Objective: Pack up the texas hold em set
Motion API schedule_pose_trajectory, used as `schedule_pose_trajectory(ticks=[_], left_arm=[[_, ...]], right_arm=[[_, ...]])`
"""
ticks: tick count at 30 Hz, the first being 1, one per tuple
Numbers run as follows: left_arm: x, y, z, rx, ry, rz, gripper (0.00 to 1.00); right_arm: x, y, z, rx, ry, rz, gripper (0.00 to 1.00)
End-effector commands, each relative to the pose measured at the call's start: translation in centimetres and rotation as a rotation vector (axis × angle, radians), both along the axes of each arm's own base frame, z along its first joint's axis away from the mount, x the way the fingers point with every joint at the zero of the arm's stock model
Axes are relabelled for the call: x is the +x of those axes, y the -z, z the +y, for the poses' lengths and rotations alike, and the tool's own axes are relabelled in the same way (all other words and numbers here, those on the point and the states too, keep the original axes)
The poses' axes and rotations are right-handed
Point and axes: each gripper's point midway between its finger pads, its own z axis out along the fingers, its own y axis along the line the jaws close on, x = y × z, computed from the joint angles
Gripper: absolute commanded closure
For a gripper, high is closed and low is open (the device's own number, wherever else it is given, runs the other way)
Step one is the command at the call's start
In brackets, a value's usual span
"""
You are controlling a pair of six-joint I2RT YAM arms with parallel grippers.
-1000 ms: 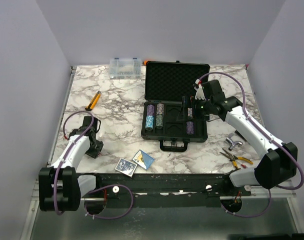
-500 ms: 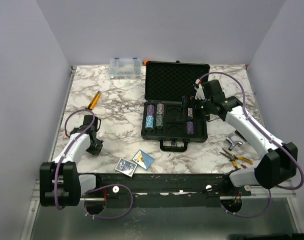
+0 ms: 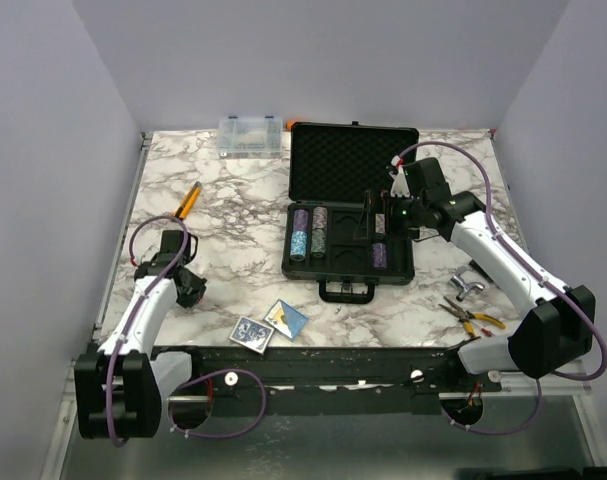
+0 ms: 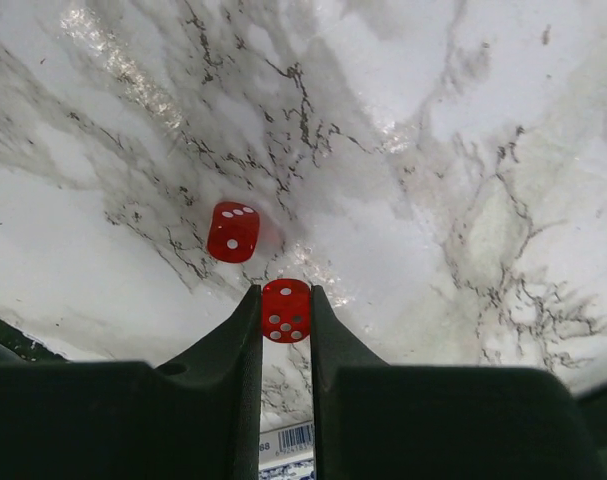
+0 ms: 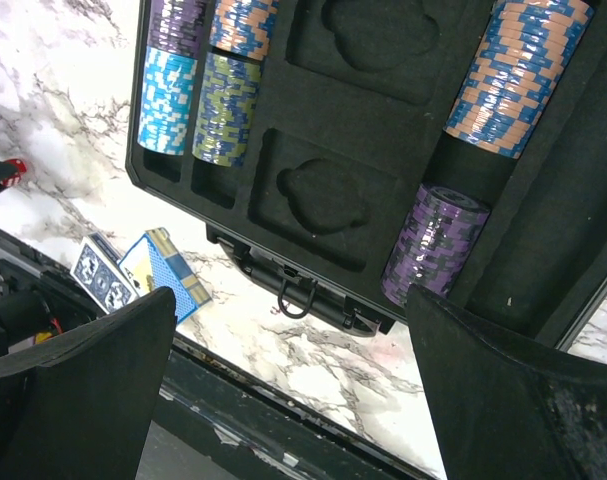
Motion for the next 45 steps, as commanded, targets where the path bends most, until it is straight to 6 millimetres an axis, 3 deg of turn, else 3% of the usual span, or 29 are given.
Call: schedule_pose_trajectory(ticks=[1, 8, 15, 31, 45], left_arm=[[0.2, -1.5, -0.7, -0.035, 0.047, -0.070, 1.00], [0.4, -3.9, -2.0, -0.092, 0.099, -0.149, 1.00], [1.2, -6.6, -4.0, -0.158, 0.212, -0.246, 1.00], [2.0, -10.0, -10.6, -0.217, 0.486, -0.341, 1.00], [4.7, -12.6, -17.5, -0.302, 0.732, -0.409, 1.00]], right_arm=[[0.1, -1.5, -0.2, -0.003, 0.013, -0.031, 0.00], [0.2, -1.5, -0.2, 0.008, 0.027, -0.039, 0.00], [0.6, -2.8, -0.1, 0.033, 0.059, -0.072, 0.00], [-0.2, -3.3, -0.3, 0.077, 0.110, -0.076, 0.00], [-0.4, -3.8, -0.9, 0.085, 0.157, -0.095, 0.00]])
